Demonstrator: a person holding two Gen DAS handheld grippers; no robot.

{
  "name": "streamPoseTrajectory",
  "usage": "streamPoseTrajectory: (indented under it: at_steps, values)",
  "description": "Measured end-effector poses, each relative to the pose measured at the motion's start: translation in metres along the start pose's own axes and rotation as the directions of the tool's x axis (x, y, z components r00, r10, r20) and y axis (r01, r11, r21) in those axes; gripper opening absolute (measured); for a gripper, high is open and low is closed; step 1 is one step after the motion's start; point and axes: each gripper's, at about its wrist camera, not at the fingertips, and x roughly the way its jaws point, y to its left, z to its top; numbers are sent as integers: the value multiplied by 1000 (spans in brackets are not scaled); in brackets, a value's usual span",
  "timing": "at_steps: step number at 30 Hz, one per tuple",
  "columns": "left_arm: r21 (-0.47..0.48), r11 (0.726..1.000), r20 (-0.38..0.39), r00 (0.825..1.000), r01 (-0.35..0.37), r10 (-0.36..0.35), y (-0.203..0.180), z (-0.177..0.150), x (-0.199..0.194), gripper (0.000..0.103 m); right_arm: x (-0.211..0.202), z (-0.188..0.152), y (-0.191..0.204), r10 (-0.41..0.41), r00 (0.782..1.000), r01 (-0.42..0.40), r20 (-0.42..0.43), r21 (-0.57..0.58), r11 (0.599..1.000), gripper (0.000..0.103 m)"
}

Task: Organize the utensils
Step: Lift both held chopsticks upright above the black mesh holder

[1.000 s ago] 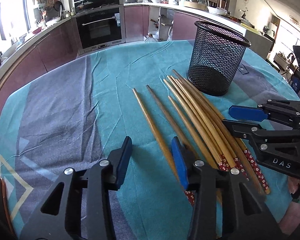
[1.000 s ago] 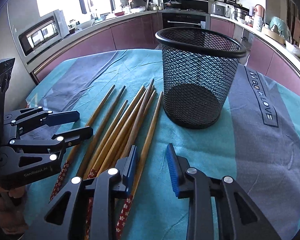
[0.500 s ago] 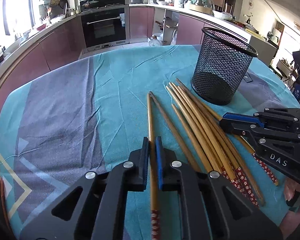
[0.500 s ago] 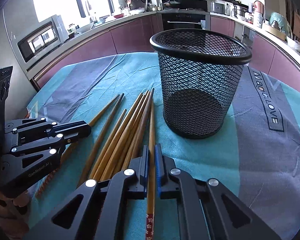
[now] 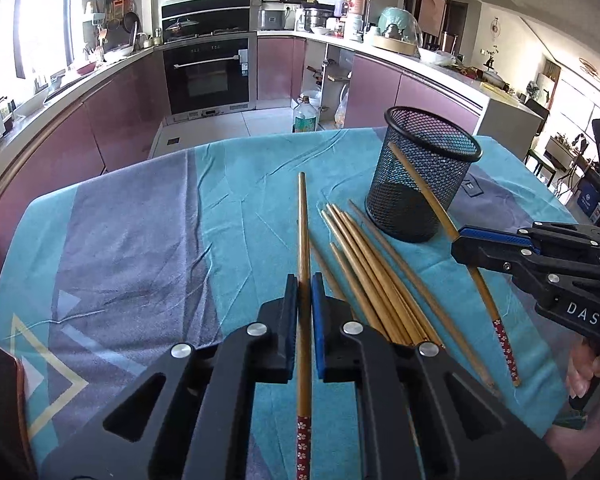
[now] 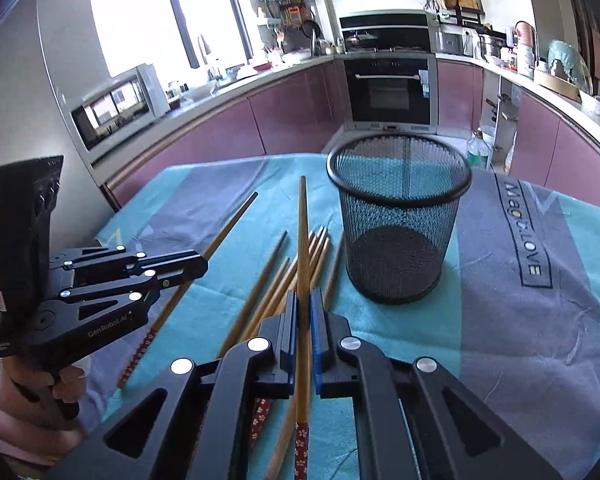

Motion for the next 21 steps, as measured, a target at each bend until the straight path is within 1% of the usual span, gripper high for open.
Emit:
streamPoseTrajectory:
  at_steps: [3, 5, 7, 10, 12, 15, 21]
  values:
    - [0, 1000, 27, 999, 27, -27, -1, 9, -13, 8, -14, 8, -3, 13, 999, -13, 44, 0, 1000, 5]
    - [-6, 998, 49, 997, 60, -60, 0, 16, -23, 8, -25, 16, -5, 26, 997, -26, 78, 0, 1000, 5]
    - [-16, 994, 75, 992, 106, -104, 2, 25, -35, 8, -36, 24, -8, 31, 993, -31, 114, -5, 1000, 5]
    - [-23, 988, 125, 980, 155, -151, 4, 40, -55, 8, -48, 36, -12, 33, 986, -32, 162, -9, 999, 5]
    - [-24, 982, 164, 970, 186, -180, 4, 50, -69, 8, -56, 45, -15, 26, 980, -24, 196, -15, 1000, 5]
    - [-23, 972, 225, 949, 233, -222, 5, 70, -89, 8, -66, 58, -21, 26, 971, -23, 237, -15, 1000, 5]
    - [-4, 957, 331, 904, 289, -271, -2, 112, -123, 8, -83, 85, -30, 41, 951, -33, 306, -32, 999, 5]
